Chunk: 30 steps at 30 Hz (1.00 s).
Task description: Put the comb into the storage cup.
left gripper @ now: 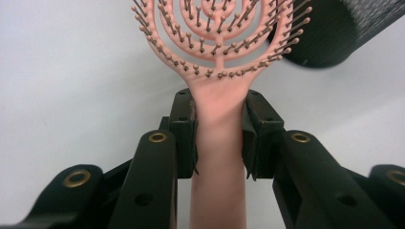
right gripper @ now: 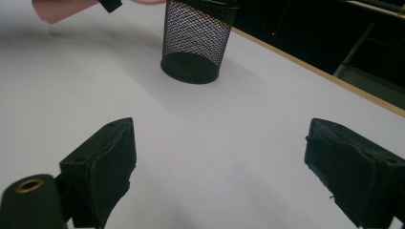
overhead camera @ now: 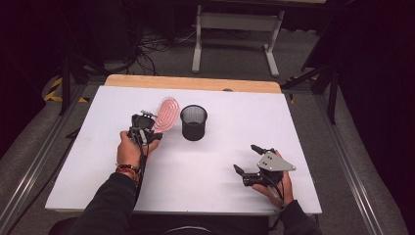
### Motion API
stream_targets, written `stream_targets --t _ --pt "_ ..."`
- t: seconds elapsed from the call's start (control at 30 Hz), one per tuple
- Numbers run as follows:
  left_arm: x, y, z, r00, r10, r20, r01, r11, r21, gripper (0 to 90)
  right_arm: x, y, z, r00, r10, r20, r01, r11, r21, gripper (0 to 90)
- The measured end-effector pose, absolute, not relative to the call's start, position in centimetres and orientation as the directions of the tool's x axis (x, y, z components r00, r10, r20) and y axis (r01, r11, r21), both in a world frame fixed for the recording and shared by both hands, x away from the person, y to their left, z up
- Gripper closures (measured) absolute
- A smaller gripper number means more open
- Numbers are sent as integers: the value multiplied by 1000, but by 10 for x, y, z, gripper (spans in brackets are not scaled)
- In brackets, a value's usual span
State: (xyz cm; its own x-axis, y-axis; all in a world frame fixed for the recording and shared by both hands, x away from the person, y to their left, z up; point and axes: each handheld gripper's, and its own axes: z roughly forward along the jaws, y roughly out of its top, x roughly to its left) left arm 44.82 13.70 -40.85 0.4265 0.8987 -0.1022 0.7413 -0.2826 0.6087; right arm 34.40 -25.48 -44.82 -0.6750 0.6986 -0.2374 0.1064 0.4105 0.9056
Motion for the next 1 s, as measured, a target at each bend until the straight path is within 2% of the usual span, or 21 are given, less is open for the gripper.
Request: stream_targets --t 0.03,0.13,0.3,0.5,0.8,1.0 --pt "448 137 -409 426 899 -102 741 -283 609 696 344 -255 -448 -675 699 -237 106 410 906 112" --pt "448 146 -405 489 859 -152 664 -253 703 696 343 -255 -450 -678 690 -251 99 425 900 111" --pt "449 150 -402 549 820 -165 590 -240 771 696 338 -255 -448 -637 710 -301 50 428 902 120" --pt "447 158 -398 609 779 -148 520 -252 816 696 336 -254 -448 -577 751 -322 34 416 909 122" --pt "440 174 -390 657 748 -94 417 -256 872 696 339 -253 -453 -558 762 -328 67 435 898 122" --pt "439 185 -388 662 743 -100 380 -218 899 697 339 -252 -455 -554 765 -329 76 441 894 122"
